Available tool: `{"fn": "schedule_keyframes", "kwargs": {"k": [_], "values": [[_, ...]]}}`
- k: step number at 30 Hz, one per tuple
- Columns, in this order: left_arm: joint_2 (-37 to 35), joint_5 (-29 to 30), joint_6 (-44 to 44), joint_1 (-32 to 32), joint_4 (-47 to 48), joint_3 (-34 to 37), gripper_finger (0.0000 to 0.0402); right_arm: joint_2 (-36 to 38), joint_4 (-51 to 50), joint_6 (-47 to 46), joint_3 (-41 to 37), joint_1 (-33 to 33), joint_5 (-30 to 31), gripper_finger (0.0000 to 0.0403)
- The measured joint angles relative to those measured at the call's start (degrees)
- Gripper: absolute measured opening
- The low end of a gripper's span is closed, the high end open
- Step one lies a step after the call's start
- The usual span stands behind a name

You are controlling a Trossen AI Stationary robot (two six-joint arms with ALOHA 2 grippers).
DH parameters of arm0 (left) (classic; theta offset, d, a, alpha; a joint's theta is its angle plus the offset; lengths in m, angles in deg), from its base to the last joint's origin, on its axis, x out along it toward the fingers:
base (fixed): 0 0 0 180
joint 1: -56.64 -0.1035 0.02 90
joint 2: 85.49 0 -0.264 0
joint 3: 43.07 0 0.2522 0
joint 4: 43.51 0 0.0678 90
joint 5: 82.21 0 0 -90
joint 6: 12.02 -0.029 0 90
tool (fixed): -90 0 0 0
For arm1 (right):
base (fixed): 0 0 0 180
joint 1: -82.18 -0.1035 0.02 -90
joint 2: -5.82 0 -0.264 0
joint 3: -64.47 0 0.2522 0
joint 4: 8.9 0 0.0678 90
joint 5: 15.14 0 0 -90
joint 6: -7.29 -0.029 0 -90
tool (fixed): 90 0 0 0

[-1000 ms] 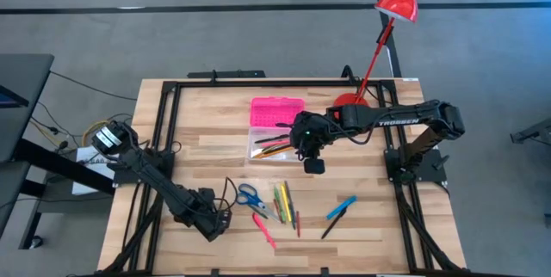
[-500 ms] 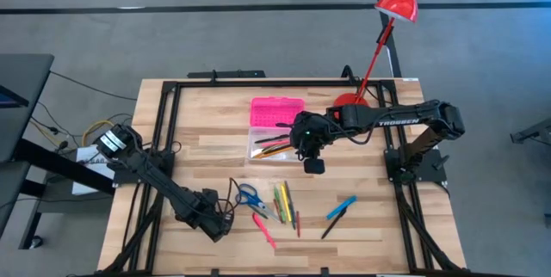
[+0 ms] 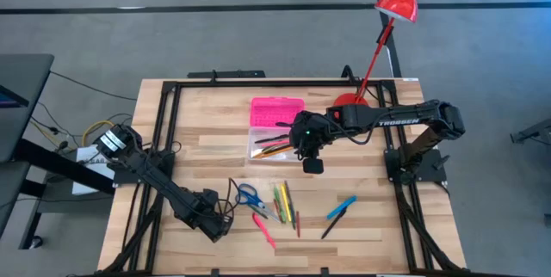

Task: Pick & place school supplies into a supply box
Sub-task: Put the green crayon into the pink supply box

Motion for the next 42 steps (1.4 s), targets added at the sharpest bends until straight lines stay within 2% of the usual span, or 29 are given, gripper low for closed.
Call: {"fn": "schedule_keyframes", "kwargs": {"k": [8, 14, 22, 34, 42], "values": [[-0.33, 0.88, -4.05, 0.02, -1.11, 1.17, 0.0104, 0.00, 0.12, -0.11, 0.00, 0.00, 0.02, 0.0067], [-0.37, 0.88, -10.63, 0.02, -1.15, 1.26, 0.0089, 0.00, 0.10, -0.66, 0.00, -0.09, 0.02, 0.0067], [-0.37, 1.16, -28.25, 0.09, -0.70, 1.28, 0.0069, 0.00, 0.07, -0.70, 0.00, -0.09, 0.02, 0.0067], [-0.37, 5.58, -60.02, 0.24, -0.85, 1.26, 0.0038, 0.00, -0.09, -4.09, 0.00, -0.12, 0.00, 0.0067], [-0.39, 5.99, -67.80, 0.22, -0.85, 1.26, 0.0035, 0.00, -0.14, -7.12, 0.00, -1.31, 0.02, 0.0067]]}}
